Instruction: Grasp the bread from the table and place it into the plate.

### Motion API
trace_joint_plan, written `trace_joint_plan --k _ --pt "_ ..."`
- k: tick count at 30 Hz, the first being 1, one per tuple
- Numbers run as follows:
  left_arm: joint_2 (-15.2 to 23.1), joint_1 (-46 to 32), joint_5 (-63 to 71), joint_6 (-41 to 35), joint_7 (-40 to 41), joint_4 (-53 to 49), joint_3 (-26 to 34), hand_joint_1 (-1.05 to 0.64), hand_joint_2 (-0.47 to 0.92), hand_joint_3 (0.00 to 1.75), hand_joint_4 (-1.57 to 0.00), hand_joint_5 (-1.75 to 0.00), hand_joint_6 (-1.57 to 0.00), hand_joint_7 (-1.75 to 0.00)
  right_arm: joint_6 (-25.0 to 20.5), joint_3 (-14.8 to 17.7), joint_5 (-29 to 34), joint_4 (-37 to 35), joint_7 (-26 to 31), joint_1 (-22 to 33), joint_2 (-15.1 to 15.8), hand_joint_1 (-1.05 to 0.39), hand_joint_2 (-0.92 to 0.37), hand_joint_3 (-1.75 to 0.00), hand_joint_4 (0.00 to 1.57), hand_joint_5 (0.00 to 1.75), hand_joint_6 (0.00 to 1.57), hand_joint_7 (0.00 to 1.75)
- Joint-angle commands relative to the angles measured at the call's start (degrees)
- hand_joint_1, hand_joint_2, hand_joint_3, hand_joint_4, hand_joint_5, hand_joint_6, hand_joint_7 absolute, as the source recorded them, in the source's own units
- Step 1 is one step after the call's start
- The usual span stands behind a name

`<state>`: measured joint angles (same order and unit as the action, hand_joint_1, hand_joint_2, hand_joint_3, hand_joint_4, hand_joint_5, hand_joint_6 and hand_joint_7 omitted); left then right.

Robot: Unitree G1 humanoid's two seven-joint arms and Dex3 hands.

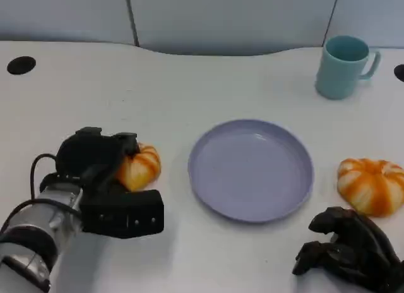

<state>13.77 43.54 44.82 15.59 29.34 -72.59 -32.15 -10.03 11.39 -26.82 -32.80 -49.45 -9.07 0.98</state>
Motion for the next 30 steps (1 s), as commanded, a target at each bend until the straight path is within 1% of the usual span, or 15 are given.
trace_joint_plan --k 1,5,8,9,11,12,14,17,20,22,26,27,30 --pt "0.5 -1.2 0.1 -2.0 3.4 -1.3 -0.5 -0.27 0.92 0.53 -0.79 -1.75 -0.54 -1.74 -0.3 0.4 -0.4 0.8 0.4 1.0 1.2 -1.05 -0.37 0.00 1.57 0.36 1.57 0.16" --pt "0.6 -1.0 -0.5 -1.7 5.3 -1.2 -0.1 -0.25 0.87 0.50 -0.79 -1.75 -0.55 -1.75 -0.5 0.4 -0.6 0.7 0.5 0.9 1.1 -1.05 -0.36 0.00 1.57 0.37 1.57 0.17" --pt "1.1 -0.1 -1.3 -0.8 6.1 -0.5 0.7 -0.25 0.88 0.51 -0.80 -1.75 -0.56 -1.75 -0.5 0.2 -0.4 1.1 0.9 1.0 1.0 -1.05 -0.36 0.00 1.57 0.37 1.57 0.17" --pt "1.3 0.3 -1.7 -0.2 6.7 0.0 1.1 -0.24 0.81 0.62 -0.81 -1.75 -0.58 -1.75 -0.6 0.2 -0.4 1.0 0.7 1.0 1.0 -1.05 -0.36 0.00 1.57 0.37 1.57 0.17" --pt "1.5 1.0 -2.3 1.0 7.4 0.7 1.8 -0.21 0.73 0.74 -0.83 -1.75 -0.60 -1.75 -0.6 0.1 -0.4 0.8 0.6 0.9 1.0 -1.05 -0.36 0.00 1.57 0.37 1.57 0.17" --pt "1.6 1.4 -2.9 1.9 7.4 1.1 2.6 -0.19 0.68 0.83 -0.84 -1.75 -0.62 -1.75 -0.4 0.2 -0.4 0.6 0.6 0.8 0.8 -1.05 -0.36 0.00 1.57 0.37 1.57 0.17" --pt "1.7 2.1 -3.9 3.6 7.4 1.8 3.8 -0.17 0.64 0.90 -0.87 -1.75 -0.65 -1.75 -0.1 0.2 -0.4 0.3 0.6 0.7 0.6 -1.05 -0.37 0.00 1.57 0.37 1.57 0.16" --pt "1.6 3.5 -5.0 4.4 5.0 2.7 4.9 -0.18 0.62 0.94 -0.87 -1.75 -0.64 -1.73 -0.1 0.4 -0.4 -0.8 0.9 0.4 0.4 -1.05 -0.36 0.00 1.57 0.37 1.57 0.17" --pt "1.6 3.8 -5.3 4.9 4.4 3.1 4.9 -0.18 0.61 0.96 -0.88 -1.75 -0.65 -1.73 -0.1 0.5 -0.7 -1.3 0.9 0.2 0.4 -1.05 -0.35 0.00 1.57 0.37 1.57 0.17" --pt "1.7 4.8 -5.6 7.4 2.7 4.6 4.7 -0.18 0.58 0.95 -0.87 -1.75 -0.65 -1.74 0.6 0.1 0.0 -1.7 0.7 0.2 1.0 -1.05 -0.36 0.00 1.57 0.37 1.57 0.18" --pt "1.2 6.6 -6.4 12.0 -0.7 7.0 5.0 -0.20 0.61 0.95 -0.86 -1.75 -0.66 -1.75 0.2 -0.5 0.8 -0.8 1.4 0.6 2.0 -1.05 -0.36 0.00 1.57 0.37 1.57 0.20" --pt "0.9 7.0 -6.4 12.6 -1.4 7.4 5.1 -0.20 0.57 1.04 -0.88 -1.75 -0.68 -1.75 0.2 -0.6 1.0 -0.3 1.6 0.9 2.2 -1.05 -0.37 -0.01 1.57 0.38 1.57 0.20" --pt "0.2 8.5 -5.9 13.9 -3.3 8.6 4.3 -0.21 0.54 1.11 -0.89 -1.75 -0.70 -1.75 0.9 -0.7 0.8 -0.4 0.7 1.1 2.3 -1.05 -0.37 0.00 1.57 0.38 1.57 0.20"
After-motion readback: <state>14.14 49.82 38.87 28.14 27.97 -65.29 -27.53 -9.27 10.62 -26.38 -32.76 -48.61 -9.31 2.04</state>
